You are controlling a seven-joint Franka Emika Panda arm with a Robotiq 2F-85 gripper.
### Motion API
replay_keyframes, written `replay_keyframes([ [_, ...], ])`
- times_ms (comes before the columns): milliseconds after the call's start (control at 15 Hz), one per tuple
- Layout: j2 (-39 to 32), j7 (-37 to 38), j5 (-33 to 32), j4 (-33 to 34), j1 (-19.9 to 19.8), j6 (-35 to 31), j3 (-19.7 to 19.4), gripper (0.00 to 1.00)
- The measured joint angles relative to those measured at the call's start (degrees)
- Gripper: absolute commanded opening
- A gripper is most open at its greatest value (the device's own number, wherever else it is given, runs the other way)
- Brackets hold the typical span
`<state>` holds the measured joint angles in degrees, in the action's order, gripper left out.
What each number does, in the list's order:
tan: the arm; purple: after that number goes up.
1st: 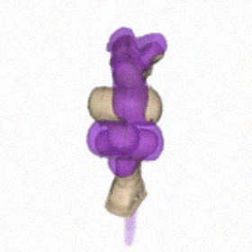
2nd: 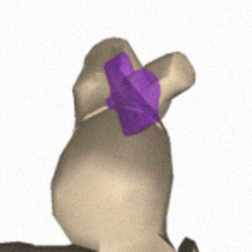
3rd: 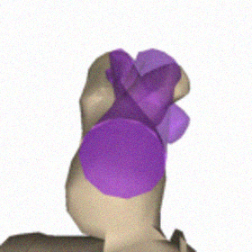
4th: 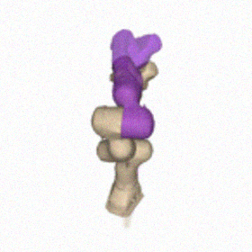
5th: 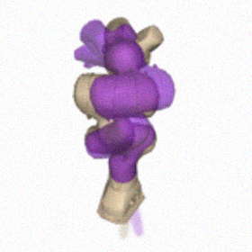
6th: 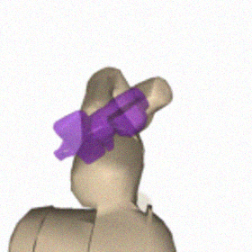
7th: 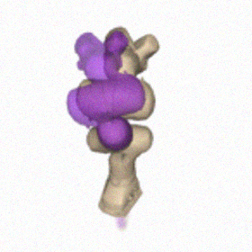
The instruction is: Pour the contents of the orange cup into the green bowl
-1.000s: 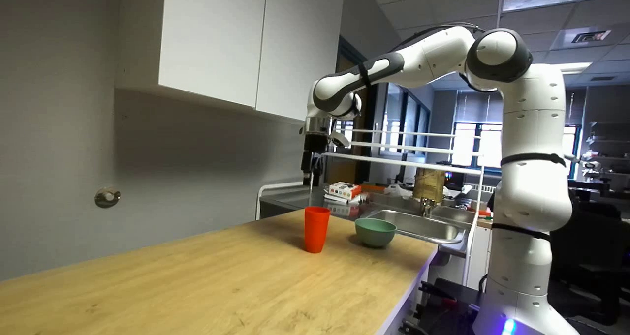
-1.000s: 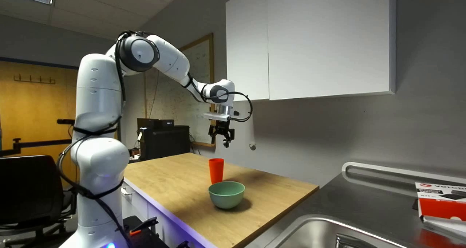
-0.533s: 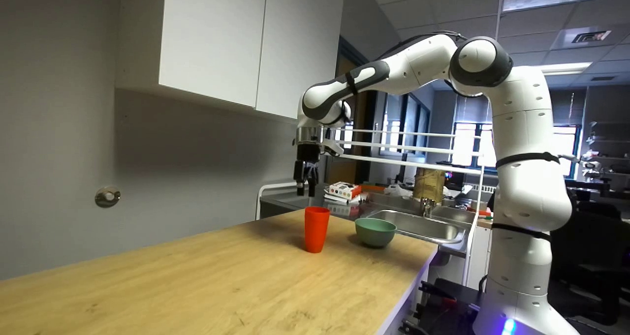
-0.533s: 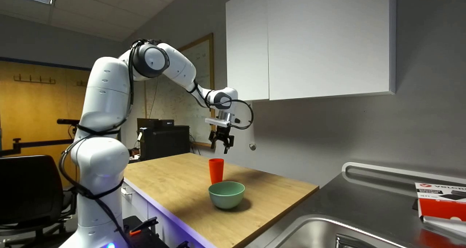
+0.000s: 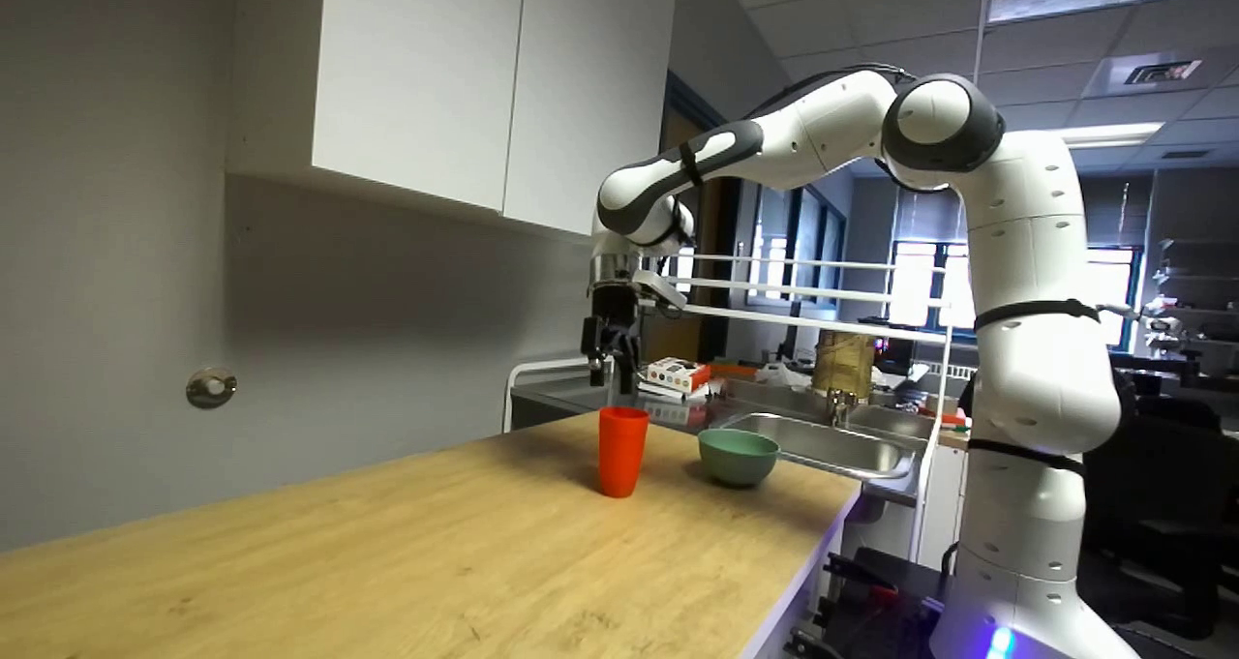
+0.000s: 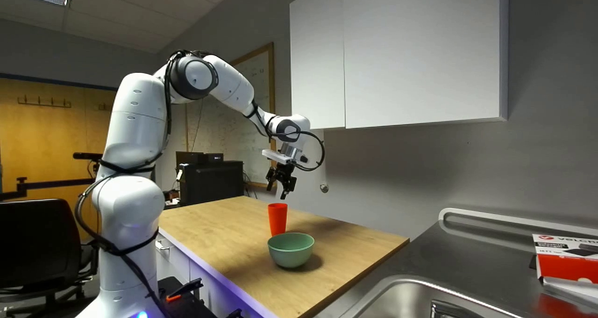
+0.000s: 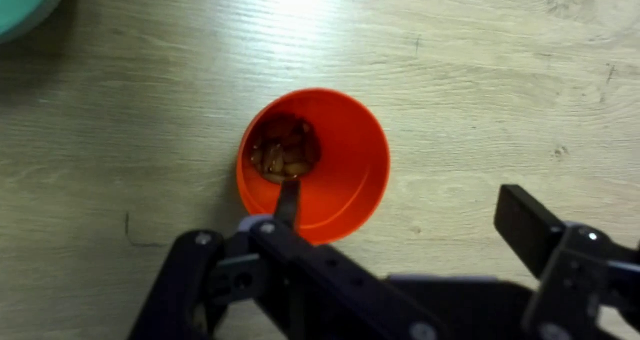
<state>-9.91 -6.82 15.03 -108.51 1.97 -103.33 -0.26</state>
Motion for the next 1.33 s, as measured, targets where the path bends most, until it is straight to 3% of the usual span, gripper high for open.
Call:
replay_keyframes([
  [800,-5.5,2.5,1.7,1.4,-0.5,2.9,0.1,1.00],
  [867,-6.0,2.8,1.6,1.8,-0.5,2.9,0.3,0.75],
  [1000,-7.1,3.2,1.2,2.9,-0.4,3.0,0.6,0.69],
  [1333,-9.5,5.5,-0.2,5.7,0.1,3.8,0.9,0.27],
])
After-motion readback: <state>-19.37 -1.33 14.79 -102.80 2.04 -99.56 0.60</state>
